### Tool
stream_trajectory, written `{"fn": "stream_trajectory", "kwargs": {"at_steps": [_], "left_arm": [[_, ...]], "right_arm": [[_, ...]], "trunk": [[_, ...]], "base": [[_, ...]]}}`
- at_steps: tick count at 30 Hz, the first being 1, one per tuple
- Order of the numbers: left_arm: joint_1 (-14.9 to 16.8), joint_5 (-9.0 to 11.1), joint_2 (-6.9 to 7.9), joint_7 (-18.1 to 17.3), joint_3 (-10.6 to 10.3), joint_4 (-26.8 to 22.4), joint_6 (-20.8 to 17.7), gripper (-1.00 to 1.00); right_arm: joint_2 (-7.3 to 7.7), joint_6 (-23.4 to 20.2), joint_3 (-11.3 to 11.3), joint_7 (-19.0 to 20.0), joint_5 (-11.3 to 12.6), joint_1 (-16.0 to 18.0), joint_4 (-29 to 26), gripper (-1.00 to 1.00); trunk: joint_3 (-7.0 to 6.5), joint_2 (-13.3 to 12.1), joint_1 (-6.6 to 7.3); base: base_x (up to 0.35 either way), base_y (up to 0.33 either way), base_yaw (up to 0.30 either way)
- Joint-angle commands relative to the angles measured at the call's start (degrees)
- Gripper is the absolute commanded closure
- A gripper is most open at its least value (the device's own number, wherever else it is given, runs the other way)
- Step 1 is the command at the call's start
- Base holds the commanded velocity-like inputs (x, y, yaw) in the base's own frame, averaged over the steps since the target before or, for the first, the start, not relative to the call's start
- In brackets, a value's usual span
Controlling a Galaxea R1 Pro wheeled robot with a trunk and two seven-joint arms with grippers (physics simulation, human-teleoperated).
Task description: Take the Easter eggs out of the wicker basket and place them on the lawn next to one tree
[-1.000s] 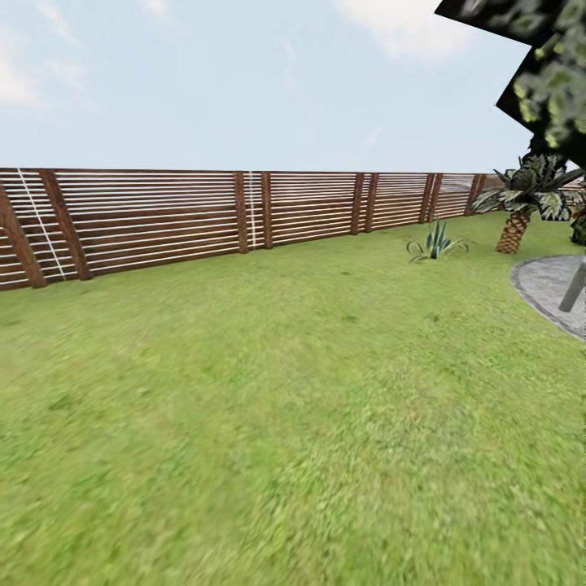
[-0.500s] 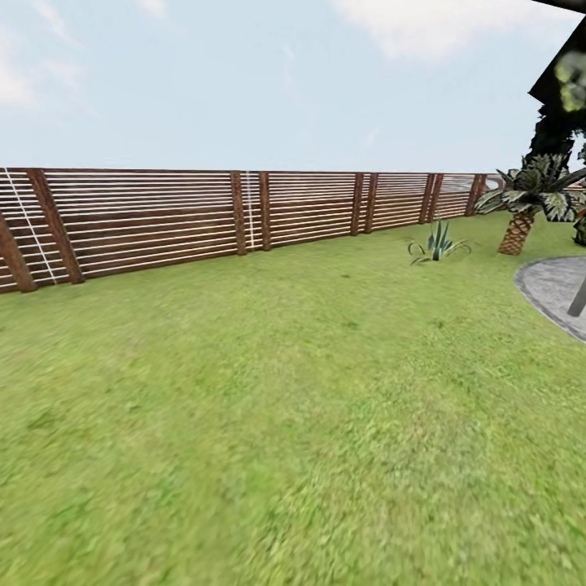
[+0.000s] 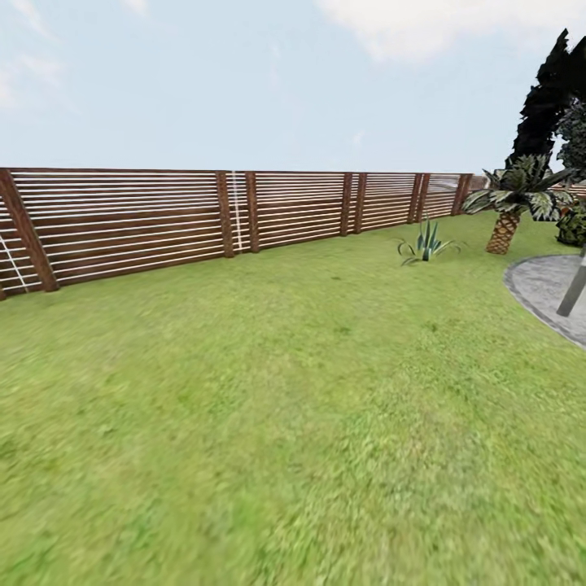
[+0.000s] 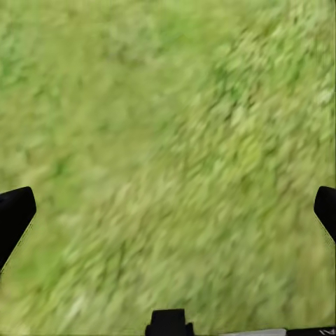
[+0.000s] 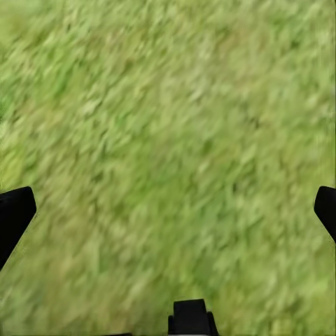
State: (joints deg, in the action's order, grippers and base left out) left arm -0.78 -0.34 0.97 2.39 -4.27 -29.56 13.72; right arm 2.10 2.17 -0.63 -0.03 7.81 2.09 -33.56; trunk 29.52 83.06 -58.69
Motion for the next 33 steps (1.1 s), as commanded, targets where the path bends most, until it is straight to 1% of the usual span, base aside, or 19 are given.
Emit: {"fn": "stream_trajectory", "kwargs": {"at_steps": [1, 15, 22, 29, 33], "left_arm": [[-0.01, -0.06, 0.02, 0.25, -0.31, -0.05, 0.08, -1.00], [-0.01, -0.33, -0.15, 0.25, -0.54, -0.02, 0.27, -1.00], [-0.01, -0.37, -0.21, 0.09, -0.70, 0.02, 0.29, -1.00], [-0.01, -0.37, -0.12, 0.08, -0.64, 0.02, 0.30, -1.00], [-0.01, -0.43, -0.25, 0.07, -0.80, 0.04, 0.32, -1.00]], "right_arm": [[0.01, 0.20, -0.07, -0.02, 0.59, 0.02, 0.01, -1.00], [0.01, 0.20, -0.05, -0.06, 0.57, 0.02, 0.08, -1.00], [0.01, 0.20, -0.15, -0.06, 0.57, 0.02, 0.07, -1.00], [0.01, 0.20, -0.16, -0.06, 0.55, 0.02, 0.07, -1.00], [-0.01, 0.20, -0.16, -0.10, 0.54, 0.02, 0.10, -1.00]], "trunk": [[0.04, 0.02, -0.04], [0.04, 0.02, -0.04], [0.04, 0.02, -0.04], [0.04, 0.02, -0.04], [0.04, 0.02, -0.04]], "base": [[0.335, 0.078, -0.003], [0.335, 0.115, 0.000], [0.335, 0.028, -0.004], [0.335, 0.001, -0.171], [0.335, 0.000, -0.044]]}}
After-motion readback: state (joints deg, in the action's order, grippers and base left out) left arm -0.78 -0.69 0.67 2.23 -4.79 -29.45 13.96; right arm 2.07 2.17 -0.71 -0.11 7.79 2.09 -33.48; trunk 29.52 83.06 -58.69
